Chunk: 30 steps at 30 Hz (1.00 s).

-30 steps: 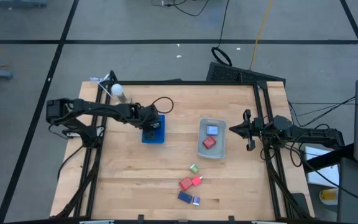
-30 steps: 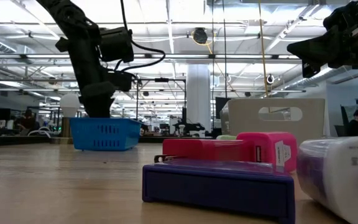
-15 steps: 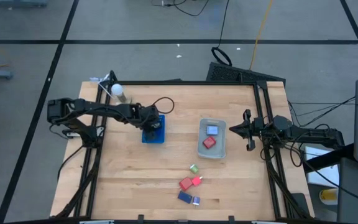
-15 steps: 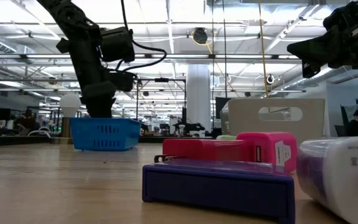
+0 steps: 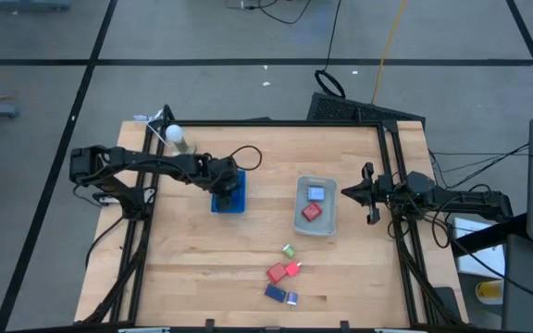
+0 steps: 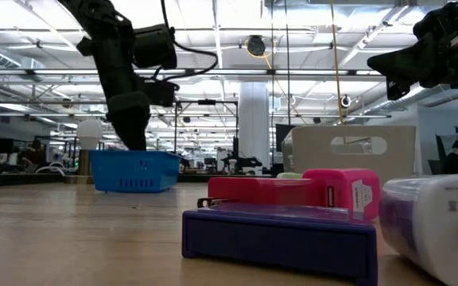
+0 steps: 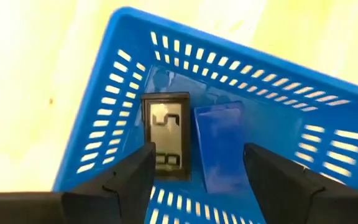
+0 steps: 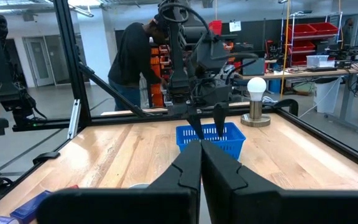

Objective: Pick & Place Office items
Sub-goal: Put the light pink charger adapter into the gray bin

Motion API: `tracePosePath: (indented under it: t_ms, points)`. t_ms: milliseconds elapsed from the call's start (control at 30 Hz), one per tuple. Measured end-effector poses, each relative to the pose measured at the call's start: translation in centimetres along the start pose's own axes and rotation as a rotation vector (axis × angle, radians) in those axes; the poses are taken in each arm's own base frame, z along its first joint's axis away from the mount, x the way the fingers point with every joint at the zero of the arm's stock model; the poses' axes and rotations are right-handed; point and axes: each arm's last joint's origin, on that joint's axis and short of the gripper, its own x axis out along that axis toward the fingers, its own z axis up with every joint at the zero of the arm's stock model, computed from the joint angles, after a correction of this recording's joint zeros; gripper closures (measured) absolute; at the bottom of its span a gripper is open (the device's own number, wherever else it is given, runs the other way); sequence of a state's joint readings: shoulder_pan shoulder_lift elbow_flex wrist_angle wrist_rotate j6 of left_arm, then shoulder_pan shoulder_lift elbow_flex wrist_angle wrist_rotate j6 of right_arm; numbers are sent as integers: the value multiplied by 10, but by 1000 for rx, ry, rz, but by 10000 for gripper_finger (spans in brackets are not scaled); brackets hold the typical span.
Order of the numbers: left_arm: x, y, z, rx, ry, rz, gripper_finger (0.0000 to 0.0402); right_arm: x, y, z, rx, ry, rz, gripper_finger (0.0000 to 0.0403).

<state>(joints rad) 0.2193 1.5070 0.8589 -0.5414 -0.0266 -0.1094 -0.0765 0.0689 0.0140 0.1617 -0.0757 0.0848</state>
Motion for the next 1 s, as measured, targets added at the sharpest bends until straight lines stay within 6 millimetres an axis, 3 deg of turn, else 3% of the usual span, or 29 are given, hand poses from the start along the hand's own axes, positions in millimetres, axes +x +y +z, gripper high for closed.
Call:
tracePosePath:
  t_ms: [267,500,833,900,1000]
  points:
    - [-41,-10,21,45,0,-9,156,0,0,-1,1,10,-1,399]
    - [-102,-24,24,126,-257,7,203,0,0,-2,2,18,2,399]
    - [-203,-30,-16,195,-693,-85,335,0,0,-2,-1,20,2,399]
    - [-216,-30,-26,206,-753,-92,363,0,0,-2,-1,19,2,399]
    - [-219,-30,-42,241,-808,-108,395,0,0,-2,-1,19,2,399]
